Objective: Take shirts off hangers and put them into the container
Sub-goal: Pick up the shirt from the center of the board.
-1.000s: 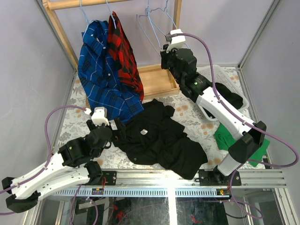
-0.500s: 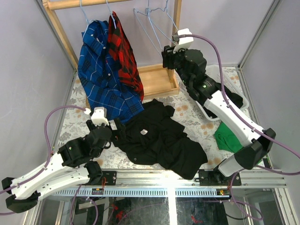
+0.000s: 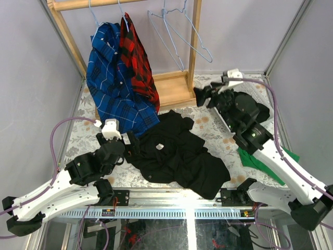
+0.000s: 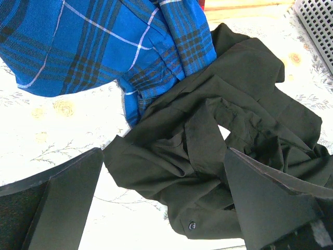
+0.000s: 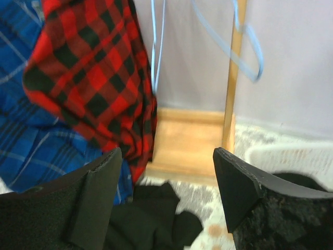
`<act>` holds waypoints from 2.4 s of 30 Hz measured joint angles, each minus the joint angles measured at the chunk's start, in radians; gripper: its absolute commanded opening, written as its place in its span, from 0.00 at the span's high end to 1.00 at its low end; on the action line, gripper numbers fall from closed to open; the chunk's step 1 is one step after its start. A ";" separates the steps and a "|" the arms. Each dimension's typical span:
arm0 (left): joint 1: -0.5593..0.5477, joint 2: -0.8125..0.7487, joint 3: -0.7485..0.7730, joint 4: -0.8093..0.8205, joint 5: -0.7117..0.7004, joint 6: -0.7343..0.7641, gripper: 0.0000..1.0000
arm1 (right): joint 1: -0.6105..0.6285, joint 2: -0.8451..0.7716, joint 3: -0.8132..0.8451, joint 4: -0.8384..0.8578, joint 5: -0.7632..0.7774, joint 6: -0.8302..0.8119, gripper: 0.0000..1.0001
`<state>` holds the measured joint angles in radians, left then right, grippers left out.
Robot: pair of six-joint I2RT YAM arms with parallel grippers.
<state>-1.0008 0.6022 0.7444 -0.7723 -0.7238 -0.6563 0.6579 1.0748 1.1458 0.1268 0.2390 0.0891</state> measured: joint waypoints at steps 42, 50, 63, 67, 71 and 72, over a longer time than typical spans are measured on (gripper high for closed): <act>0.000 0.017 0.000 -0.001 -0.011 -0.024 0.00 | 0.161 0.584 -0.087 -0.314 -0.615 0.169 0.01; 0.000 0.016 0.000 -0.002 -0.016 -0.031 0.00 | 0.212 0.650 -0.032 -0.319 -0.627 0.145 0.01; 0.000 0.013 0.000 -0.002 -0.018 -0.032 0.00 | 0.295 0.689 0.039 -0.378 -0.613 0.079 0.01; 0.000 0.013 0.000 -0.002 -0.018 -0.032 0.00 | 0.295 0.689 0.040 -0.368 -0.635 0.085 0.01; 0.000 0.013 0.000 -0.002 -0.018 -0.032 0.00 | 0.298 0.727 0.076 -0.382 -0.650 0.089 0.01; 0.000 0.013 0.000 -0.002 -0.018 -0.032 0.00 | 0.299 0.756 0.104 -0.396 -0.646 0.084 0.01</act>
<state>-1.0008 0.6155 0.7444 -0.7746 -0.7422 -0.6884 0.9565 1.8313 1.2495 -0.2691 -0.4068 0.1726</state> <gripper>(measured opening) 0.997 0.993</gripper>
